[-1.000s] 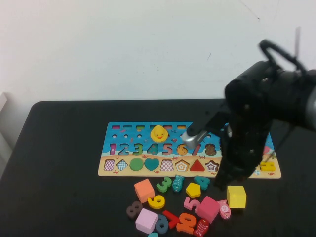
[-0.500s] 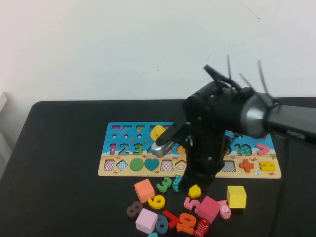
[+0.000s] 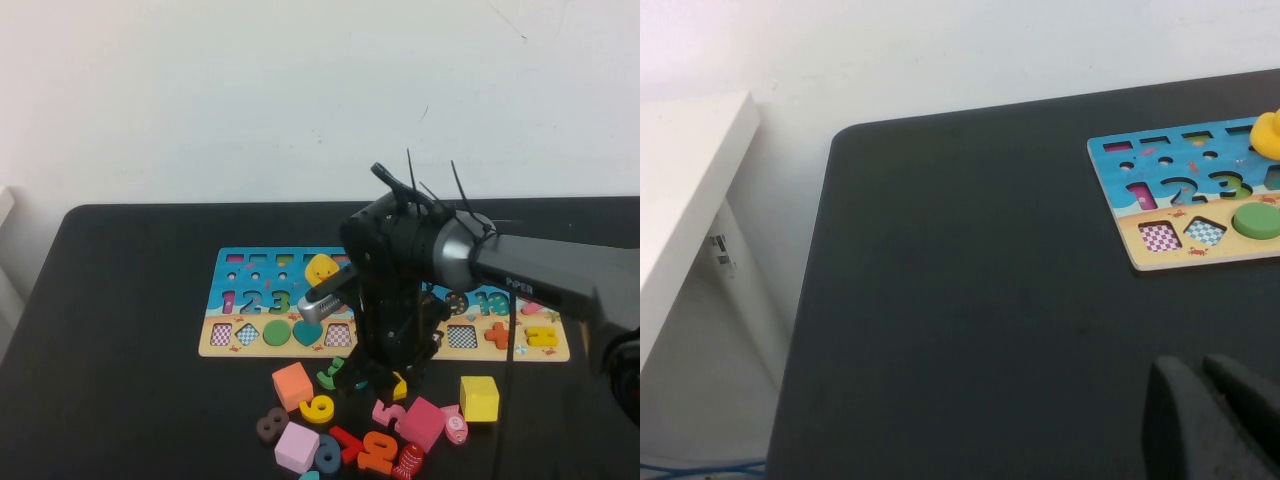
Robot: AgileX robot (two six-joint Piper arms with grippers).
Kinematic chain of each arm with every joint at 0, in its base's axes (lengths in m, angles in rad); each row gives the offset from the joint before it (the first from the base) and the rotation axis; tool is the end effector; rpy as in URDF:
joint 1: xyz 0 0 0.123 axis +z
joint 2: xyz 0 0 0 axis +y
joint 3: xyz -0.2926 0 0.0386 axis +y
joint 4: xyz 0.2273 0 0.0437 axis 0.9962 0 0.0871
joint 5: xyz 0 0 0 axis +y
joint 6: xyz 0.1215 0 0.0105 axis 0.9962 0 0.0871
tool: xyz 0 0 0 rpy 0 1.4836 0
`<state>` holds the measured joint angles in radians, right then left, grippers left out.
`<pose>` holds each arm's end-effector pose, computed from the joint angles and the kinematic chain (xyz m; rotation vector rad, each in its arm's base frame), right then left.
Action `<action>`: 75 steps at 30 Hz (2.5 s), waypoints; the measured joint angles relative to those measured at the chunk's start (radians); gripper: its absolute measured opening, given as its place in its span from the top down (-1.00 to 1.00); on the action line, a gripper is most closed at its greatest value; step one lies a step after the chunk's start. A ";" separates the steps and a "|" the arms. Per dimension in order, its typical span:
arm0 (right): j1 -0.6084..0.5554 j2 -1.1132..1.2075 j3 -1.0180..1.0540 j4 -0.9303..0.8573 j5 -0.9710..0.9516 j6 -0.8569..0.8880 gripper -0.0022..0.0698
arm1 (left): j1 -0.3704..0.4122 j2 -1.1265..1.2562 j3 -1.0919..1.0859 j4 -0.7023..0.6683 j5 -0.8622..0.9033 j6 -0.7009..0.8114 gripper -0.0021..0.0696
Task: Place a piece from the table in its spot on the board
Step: Pick up the "Pentagon"
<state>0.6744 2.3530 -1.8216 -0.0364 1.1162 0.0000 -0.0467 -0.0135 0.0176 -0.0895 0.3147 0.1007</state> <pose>0.3562 0.2797 0.1040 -1.0557 2.9366 -0.0429 0.0528 -0.0059 0.1725 0.0758 1.7998 -0.0471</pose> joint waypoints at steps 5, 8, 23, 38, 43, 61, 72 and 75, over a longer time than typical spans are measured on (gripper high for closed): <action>-0.023 0.032 -0.004 0.000 0.000 0.071 -0.04 | 0.000 0.000 0.000 0.000 0.000 0.000 0.95; -0.038 0.041 -0.004 0.000 -0.002 0.084 -0.04 | 0.000 0.000 0.000 -0.002 0.000 0.000 0.95; -0.042 0.041 -0.006 0.059 -0.076 -0.068 -0.04 | 0.000 0.000 0.000 -0.002 0.000 0.000 0.95; -0.040 0.041 -0.006 0.075 -0.150 -0.177 -0.33 | 0.000 0.000 0.000 -0.004 0.000 0.000 0.95; -0.040 0.041 -0.006 0.061 -0.185 -0.215 -0.34 | 0.000 0.000 0.000 -0.004 0.000 0.000 0.95; -0.040 0.079 -0.018 0.002 -0.172 -0.253 -0.34 | 0.000 0.000 0.000 -0.004 0.000 -0.002 0.95; -0.040 0.075 -0.020 -0.002 -0.126 -0.296 -0.34 | 0.000 0.000 0.000 -0.004 0.000 -0.002 0.95; -0.040 0.067 -0.016 0.001 -0.089 -0.318 -0.34 | 0.000 0.000 0.000 -0.004 0.000 -0.002 0.95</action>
<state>0.6343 2.4204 -1.8378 -0.0357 1.0277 -0.3182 -0.0467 -0.0135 0.0176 -0.0935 0.3147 0.0989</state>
